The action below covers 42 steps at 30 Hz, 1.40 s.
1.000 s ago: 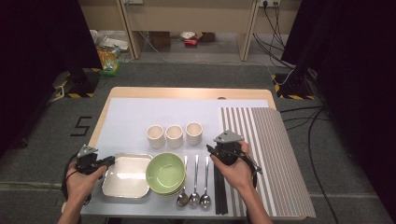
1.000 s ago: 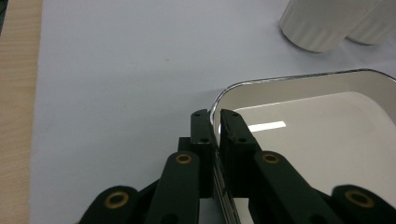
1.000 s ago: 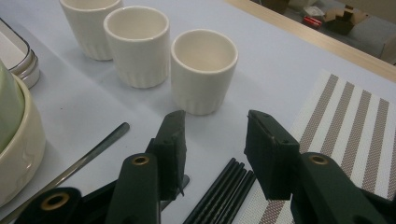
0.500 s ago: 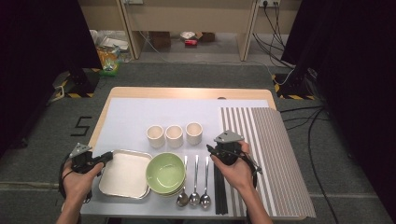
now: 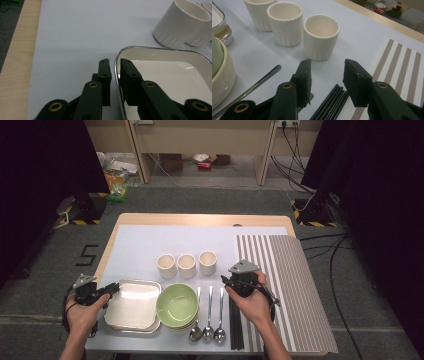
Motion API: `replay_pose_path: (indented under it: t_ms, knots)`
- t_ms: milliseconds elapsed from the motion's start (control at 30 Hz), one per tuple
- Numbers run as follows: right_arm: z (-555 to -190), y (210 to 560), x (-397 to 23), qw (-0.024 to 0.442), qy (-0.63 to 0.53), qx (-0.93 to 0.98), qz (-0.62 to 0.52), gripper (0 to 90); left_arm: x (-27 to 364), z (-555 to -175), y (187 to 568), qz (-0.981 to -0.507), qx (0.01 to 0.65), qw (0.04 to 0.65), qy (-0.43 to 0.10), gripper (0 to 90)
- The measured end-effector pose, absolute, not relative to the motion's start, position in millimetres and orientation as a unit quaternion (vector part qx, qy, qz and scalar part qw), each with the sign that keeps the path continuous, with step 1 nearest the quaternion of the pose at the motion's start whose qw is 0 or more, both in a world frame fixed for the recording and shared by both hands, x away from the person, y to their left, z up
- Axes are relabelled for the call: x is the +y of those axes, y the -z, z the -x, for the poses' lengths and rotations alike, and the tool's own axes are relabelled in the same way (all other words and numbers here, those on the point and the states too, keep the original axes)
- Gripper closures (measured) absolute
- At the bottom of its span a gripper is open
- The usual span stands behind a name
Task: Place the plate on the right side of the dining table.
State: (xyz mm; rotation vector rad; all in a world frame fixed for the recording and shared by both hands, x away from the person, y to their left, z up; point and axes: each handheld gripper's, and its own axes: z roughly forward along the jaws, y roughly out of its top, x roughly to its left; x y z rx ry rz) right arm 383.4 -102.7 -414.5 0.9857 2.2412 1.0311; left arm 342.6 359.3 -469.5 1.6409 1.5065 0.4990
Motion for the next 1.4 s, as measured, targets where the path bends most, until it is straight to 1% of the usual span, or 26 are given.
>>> replay_pose_path:
  t_ms: [100, 167, 400, 600, 733, 833, 900, 967, 1000, 1033, 1067, 1100, 1133, 1200, 1300, 1400]
  knots:
    - [-383.5, 415.2, -102.0, 0.24, -0.377, 0.819, -0.361, 58.4, 360.8, -342.5, 470.8, -0.652, 0.608, 0.414, -0.181, 73.6]
    - [-383.5, 415.4, -101.8, 0.239, -0.376, 0.818, -0.363, 58.3, 361.2, -342.7, 471.8, -0.651, 0.615, 0.412, -0.172, 73.3]
    - [-384.0, 415.9, -101.8, 0.238, -0.376, 0.819, -0.363, 58.3, 363.3, -343.3, 471.9, -0.646, 0.624, 0.412, -0.155, 76.7]
    - [-383.6, 415.6, -101.6, 0.238, -0.376, 0.819, -0.362, 58.3, 363.9, -342.9, 471.4, -0.644, 0.628, 0.412, -0.145, 77.5]
    - [-383.6, 415.7, -101.6, 0.238, -0.376, 0.819, -0.363, 58.3, 363.8, -342.0, 471.5, -0.645, 0.627, 0.411, -0.147, 72.8]
    - [-383.5, 415.7, -101.4, 0.238, -0.375, 0.819, -0.362, 58.3, 364.9, -341.8, 472.2, -0.642, 0.631, 0.412, -0.144, 71.1]
    - [-383.5, 415.9, -101.3, 0.237, -0.375, 0.82, -0.362, 58.3, 365.1, -341.9, 472.1, -0.637, 0.637, 0.408, -0.144, 65.4]
    - [-383.5, 415.9, -101.3, 0.237, -0.375, 0.82, -0.362, 58.3, 365.5, -342.0, 471.8, -0.635, 0.642, 0.407, -0.137, 65.3]
    - [-383.6, 415.9, -101.3, 0.238, -0.375, 0.82, -0.361, 58.3, 365.0, -342.1, 471.9, -0.634, 0.641, 0.411, -0.134, 66.9]
    - [-383.7, 415.8, -101.4, 0.238, -0.375, 0.82, -0.361, 58.3, 365.0, -342.1, 471.9, -0.634, 0.641, 0.411, -0.134, 71.5]
    - [-383.7, 415.8, -101.4, 0.238, -0.375, 0.82, -0.361, 58.3, 365.1, -342.1, 471.3, -0.636, 0.639, 0.414, -0.126, 71.5]
    - [-383.7, 415.8, -101.4, 0.238, -0.375, 0.82, -0.362, 58.3, 364.9, -342.3, 471.0, -0.637, 0.638, 0.415, -0.124, 74.9]
    - [-383.5, 415.9, -101.0, 0.236, -0.375, 0.82, -0.362, 58.3, 364.1, -342.5, 470.6, -0.636, 0.638, 0.416, -0.124, 80.4]
    - [-383.2, 415.8, -100.6, 0.235, -0.375, 0.819, -0.364, 58.3, 365.2, -343.6, 469.2, -0.636, 0.638, 0.415, -0.123, 85.2]
    - [-383.5, 415.8, -100.8, 0.237, -0.375, 0.82, -0.361, 58.3, 363.9, -343.6, 468.2, -0.636, 0.637, 0.417, -0.122, 88.0]
    - [-383.8, 416.1, -101.0, 0.237, -0.375, 0.82, -0.361, 58.3, 362.9, -343.1, 467.7, -0.641, 0.632, 0.416, -0.127, 88.5]
